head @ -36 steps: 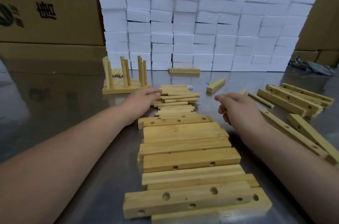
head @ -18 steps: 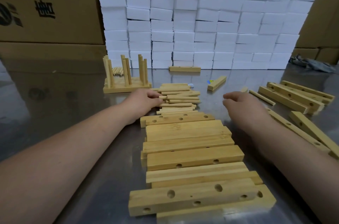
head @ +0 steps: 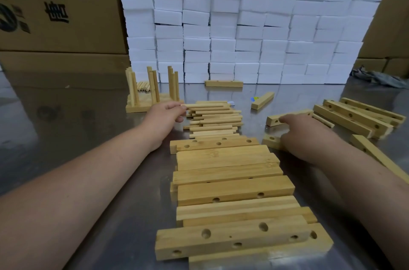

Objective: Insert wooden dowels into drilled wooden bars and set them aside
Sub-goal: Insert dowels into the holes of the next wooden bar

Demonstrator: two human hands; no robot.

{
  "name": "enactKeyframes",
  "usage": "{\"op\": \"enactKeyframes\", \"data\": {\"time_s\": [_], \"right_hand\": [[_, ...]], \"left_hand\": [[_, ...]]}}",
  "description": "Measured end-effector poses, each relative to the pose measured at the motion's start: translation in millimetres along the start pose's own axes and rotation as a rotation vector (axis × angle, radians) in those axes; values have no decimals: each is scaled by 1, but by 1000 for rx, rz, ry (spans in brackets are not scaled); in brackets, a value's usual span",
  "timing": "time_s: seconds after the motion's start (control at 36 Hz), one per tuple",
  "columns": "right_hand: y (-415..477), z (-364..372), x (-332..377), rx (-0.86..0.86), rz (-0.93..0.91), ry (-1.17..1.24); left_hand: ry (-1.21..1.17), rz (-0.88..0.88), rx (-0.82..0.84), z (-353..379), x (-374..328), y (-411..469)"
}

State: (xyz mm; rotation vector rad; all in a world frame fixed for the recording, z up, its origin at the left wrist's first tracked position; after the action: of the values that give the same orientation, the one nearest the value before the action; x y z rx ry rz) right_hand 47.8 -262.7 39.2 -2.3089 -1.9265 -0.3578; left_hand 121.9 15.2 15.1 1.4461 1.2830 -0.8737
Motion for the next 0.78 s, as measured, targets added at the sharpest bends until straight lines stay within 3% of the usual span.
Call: {"op": "enactKeyframes", "data": {"time_s": [0.39,0.56,0.61,0.69,0.78], "right_hand": [[-6,0,4,33,-105,-187],[-28,-38,26,-463,-367,355],[-34,-42,26,-514,-406,491],[-31,-37,20,-405,-332,715],[-27,-27,21,-115,-254,1094]], "left_hand": [[-152,7,-29,-2,-3,-4],[-213,80,-161,-17,-24,-18],[-242,121,-233,-23,-44,-26],[-213,202,-283,-22,-82,-42],[-101,288,-230,-8,-112,-65]]}}
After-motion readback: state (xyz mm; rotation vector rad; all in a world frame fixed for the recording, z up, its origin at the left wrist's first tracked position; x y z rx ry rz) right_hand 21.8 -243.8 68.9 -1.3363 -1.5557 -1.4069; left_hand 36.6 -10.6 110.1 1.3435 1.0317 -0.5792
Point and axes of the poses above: each hand's wrist, its own y-axis towards the middle knuckle, its own z-axis out of the palm, x = y × z, the point moved 6 cm from there along y, towards the middle knuckle, and after that the axes turned 4 degrees about x, right-handed, at the moved point
